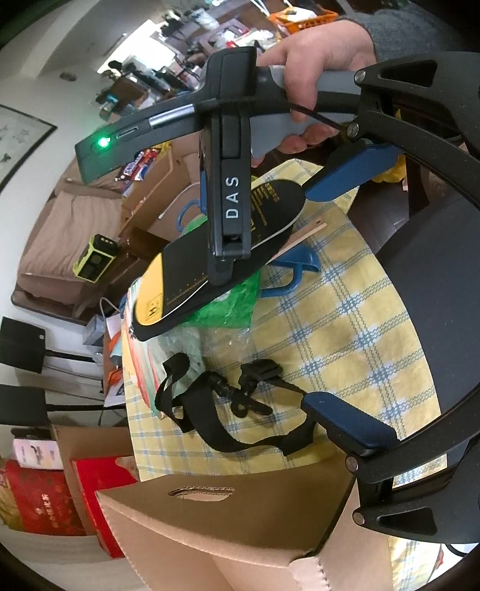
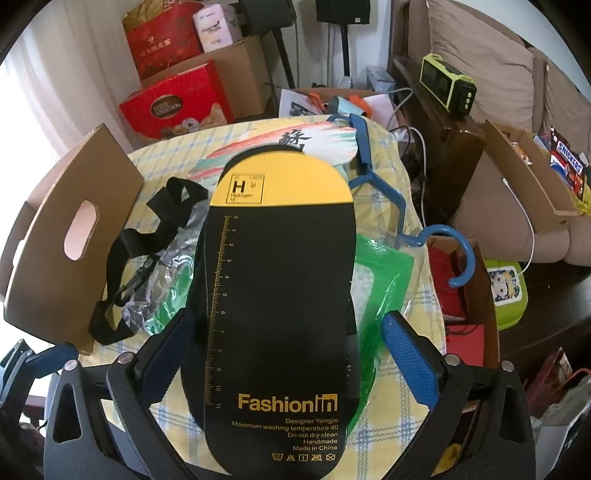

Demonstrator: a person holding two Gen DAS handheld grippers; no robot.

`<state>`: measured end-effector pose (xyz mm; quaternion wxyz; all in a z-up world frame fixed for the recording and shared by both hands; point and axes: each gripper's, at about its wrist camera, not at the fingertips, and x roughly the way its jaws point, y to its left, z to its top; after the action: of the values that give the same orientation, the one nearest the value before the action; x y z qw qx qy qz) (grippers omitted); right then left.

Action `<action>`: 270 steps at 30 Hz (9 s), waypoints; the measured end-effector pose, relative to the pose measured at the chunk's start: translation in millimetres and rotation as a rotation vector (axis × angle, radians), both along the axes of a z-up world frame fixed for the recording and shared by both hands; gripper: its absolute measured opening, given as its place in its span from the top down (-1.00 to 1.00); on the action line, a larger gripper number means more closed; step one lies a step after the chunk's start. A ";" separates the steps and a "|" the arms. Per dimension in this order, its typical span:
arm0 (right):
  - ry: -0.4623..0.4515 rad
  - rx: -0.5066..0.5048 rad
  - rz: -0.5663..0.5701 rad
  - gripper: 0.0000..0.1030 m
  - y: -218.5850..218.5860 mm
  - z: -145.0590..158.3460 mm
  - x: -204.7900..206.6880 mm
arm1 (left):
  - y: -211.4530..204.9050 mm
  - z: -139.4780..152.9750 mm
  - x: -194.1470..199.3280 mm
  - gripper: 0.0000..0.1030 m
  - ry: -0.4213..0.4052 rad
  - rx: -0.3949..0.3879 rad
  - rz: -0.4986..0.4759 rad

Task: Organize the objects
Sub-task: 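Close the right gripper on the black insole's yellow heel end, then lift the insole with the right gripper while the left gripper reaches the black slipper, then close the left gripper on the black slipper and lift it, then carry the insole and slipper with both grippers over the cardboard box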

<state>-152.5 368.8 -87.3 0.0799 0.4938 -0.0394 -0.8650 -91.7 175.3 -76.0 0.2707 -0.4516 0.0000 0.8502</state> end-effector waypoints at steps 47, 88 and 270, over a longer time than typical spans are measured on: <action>0.144 -0.195 -0.258 -0.44 111.9 44.7 92.3 | 105.8 -0.9 -118.4 -0.99 -0.140 -0.233 0.230; 0.118 -0.163 -0.239 -0.44 99.4 30.1 89.5 | 111.7 -17.8 -144.7 -0.74 -0.146 -0.313 0.257; -0.185 -0.082 1.069 -0.68 -456.4 33.9 -56.2 | -433.2 143.1 38.2 -0.38 0.132 0.080 0.688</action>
<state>-208.7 -87.6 -53.5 0.5240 0.5157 0.1764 -0.6545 -53.4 -257.9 67.1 -0.0147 -0.3582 -0.1681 0.9183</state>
